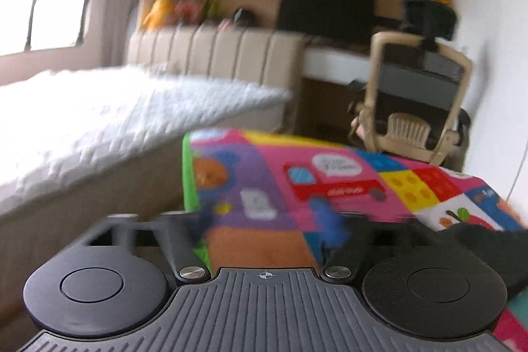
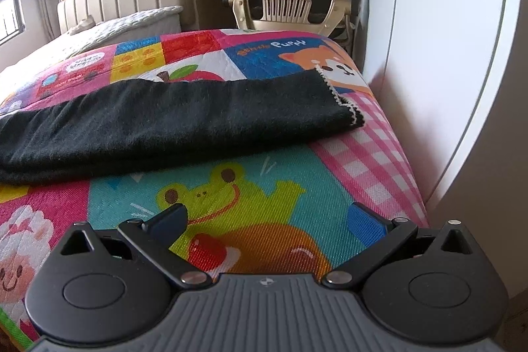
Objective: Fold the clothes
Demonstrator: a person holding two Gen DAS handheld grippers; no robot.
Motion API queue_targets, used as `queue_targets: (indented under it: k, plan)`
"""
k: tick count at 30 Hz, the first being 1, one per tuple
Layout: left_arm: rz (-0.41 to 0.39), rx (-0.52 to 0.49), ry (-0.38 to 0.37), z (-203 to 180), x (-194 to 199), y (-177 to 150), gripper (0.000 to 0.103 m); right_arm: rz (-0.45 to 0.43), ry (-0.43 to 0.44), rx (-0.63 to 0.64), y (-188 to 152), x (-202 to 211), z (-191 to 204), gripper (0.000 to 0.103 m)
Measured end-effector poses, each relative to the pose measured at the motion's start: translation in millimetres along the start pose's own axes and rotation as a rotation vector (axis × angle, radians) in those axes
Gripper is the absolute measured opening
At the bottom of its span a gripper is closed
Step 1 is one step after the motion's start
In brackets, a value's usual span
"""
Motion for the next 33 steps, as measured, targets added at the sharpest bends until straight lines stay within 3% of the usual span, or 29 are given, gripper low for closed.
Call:
queue_targets:
  k: [4, 6, 7, 8, 10, 14, 16, 20, 27, 33]
  plan:
    - [0.163, 0.073, 0.006, 18, 15, -40, 0.054, 0.010, 0.012, 0.009, -7, 11, 0, 0.103]
    - [0.215, 0.090, 0.006, 32, 34, -62, 0.061, 0.011, 0.035, 0.018, -12, 18, 6, 0.103]
    - [0.226, 0.093, 0.009, 39, 44, -70, 0.073, 0.007, 0.038, 0.029, -14, 19, 9, 0.103]
    - [0.224, 0.089, 0.018, 46, 53, -75, 0.085, 0.003, 0.038, 0.039, -15, 20, 12, 0.103]
    - [0.196, 0.083, -0.003, 51, 70, -72, 0.093, 0.000, 0.039, 0.043, -15, 18, 14, 0.103]
    - [0.083, 0.097, -0.137, 24, 82, -31, 0.100, 0.003, 0.030, 0.011, -9, 10, 14, 0.103]
    - [0.072, 0.067, -0.146, 10, 71, -21, 0.101, -0.016, 0.026, 0.014, -11, 10, 15, 0.103]
    - [0.037, -0.062, -0.042, -3, 45, -23, 0.101, -0.059, 0.048, 0.011, -15, 15, 15, 0.103]
    - [0.041, -0.066, -0.054, -20, 21, -24, 0.101, -0.056, 0.071, -0.076, -8, 21, 6, 0.103]
    - [0.075, -0.062, -0.078, -23, 11, -28, 0.101, -0.094, 0.016, -0.390, 3, 20, -58, 0.103]
Point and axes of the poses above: each gripper's, at about its wrist camera, not at the fingertips, and x roughly against the way its jaws point, z to its left, y to its top, the point moved 10 cm from there along -x, roughly the way its jaws point, and after that the axes turned 2 degrees about -z, right-handed, at the moved point
